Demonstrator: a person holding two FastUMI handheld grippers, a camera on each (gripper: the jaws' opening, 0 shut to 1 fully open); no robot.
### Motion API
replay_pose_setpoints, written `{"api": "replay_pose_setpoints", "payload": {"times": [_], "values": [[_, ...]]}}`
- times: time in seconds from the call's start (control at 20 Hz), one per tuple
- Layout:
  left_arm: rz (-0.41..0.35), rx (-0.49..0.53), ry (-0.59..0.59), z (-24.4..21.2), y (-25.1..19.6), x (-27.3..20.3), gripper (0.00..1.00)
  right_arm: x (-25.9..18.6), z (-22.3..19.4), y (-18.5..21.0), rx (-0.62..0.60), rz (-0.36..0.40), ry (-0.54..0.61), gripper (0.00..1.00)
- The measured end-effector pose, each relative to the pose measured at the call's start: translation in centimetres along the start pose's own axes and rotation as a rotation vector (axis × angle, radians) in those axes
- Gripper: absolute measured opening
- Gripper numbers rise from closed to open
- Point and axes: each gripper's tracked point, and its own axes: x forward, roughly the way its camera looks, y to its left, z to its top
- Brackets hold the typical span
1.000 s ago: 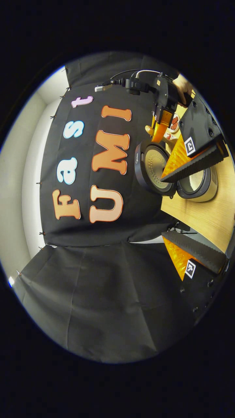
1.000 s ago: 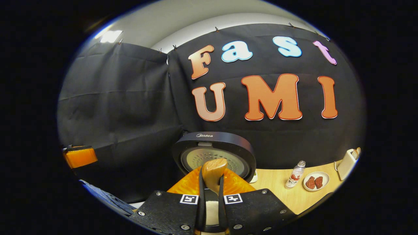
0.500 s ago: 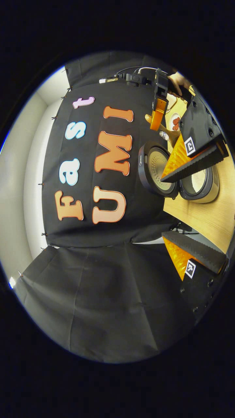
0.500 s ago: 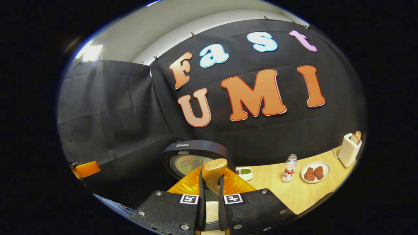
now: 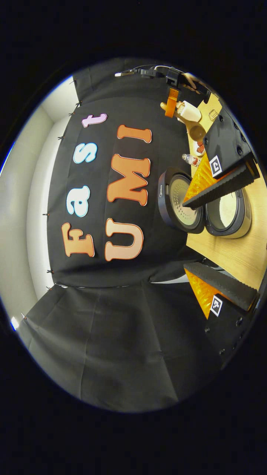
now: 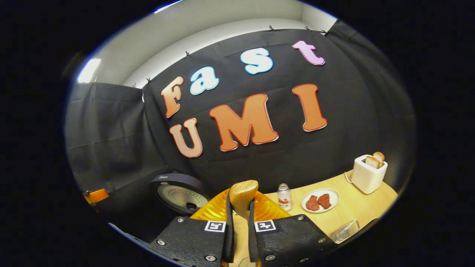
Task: Close the left gripper, press the button to open the rice cooker; take a wooden spoon from the chopstick holder with the right hand, scoop a spoonful of rice and pour it into the rice cooker, then put the wooden spoon back into the chopstick holder.
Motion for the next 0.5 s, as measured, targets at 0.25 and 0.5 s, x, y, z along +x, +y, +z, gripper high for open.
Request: {"api": "replay_pose_setpoints", "payload": {"times": [0.25, 0.5], "values": [[0.007, -0.002, -0.009, 0.5, -1.1, 0.6, 0.97, -2.5, 1.5, -7.3, 0.012, -0.121, -0.024, 0.14], [0.007, 0.000, -0.021, 1.1, -2.6, 1.0, 0.97, -5.1, 1.6, -13.8, 0.023, -0.226, -0.025, 0.14]]}}
